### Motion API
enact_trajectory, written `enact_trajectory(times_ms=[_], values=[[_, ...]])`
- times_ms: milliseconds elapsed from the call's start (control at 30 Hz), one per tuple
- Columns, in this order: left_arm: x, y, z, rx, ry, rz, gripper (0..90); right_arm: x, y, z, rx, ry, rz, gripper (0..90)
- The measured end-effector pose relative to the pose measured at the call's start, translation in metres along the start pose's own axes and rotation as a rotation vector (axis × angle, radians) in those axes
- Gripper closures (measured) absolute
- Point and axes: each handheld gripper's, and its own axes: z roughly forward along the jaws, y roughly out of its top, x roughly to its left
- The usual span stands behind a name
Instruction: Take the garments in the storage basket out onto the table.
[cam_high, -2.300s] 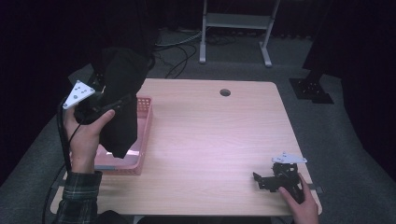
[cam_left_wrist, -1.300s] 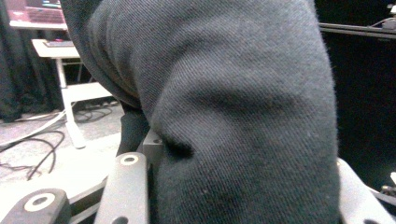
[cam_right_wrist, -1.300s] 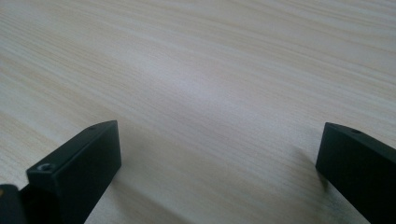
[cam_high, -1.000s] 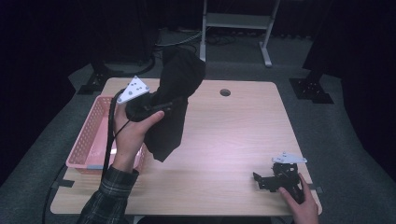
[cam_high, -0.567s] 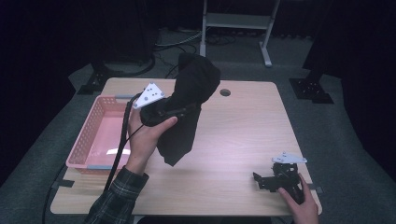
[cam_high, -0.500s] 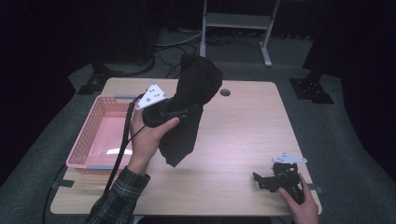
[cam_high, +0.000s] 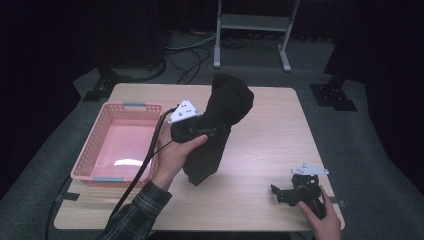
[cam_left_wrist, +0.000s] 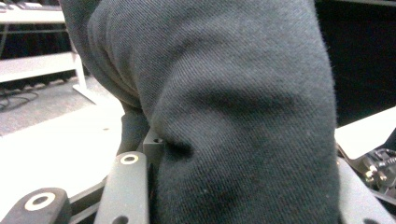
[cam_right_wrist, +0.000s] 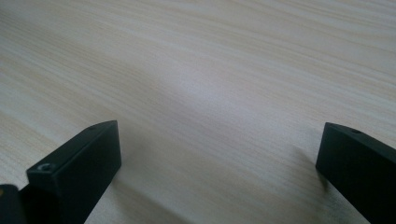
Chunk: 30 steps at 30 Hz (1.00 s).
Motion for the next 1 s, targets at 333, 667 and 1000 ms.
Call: enact_trajectory(times_ms=[333,667,1000], values=[[-0.004,-0.024,0.026,0.059,-0.048,-0.021,51.8,0.000,0.000,0.000,0.000,0.000,0.000,0.0],[-0.006,-0.054,0.052,0.134,-0.072,-0.041,51.8,0.000,0.000,0.000,-0.001,0.000,-0.001,0.0],[-0.007,-0.076,0.069,0.218,-0.066,-0.021,51.8,0.000,0.000,0.000,0.000,0.001,-0.002,0.0]])
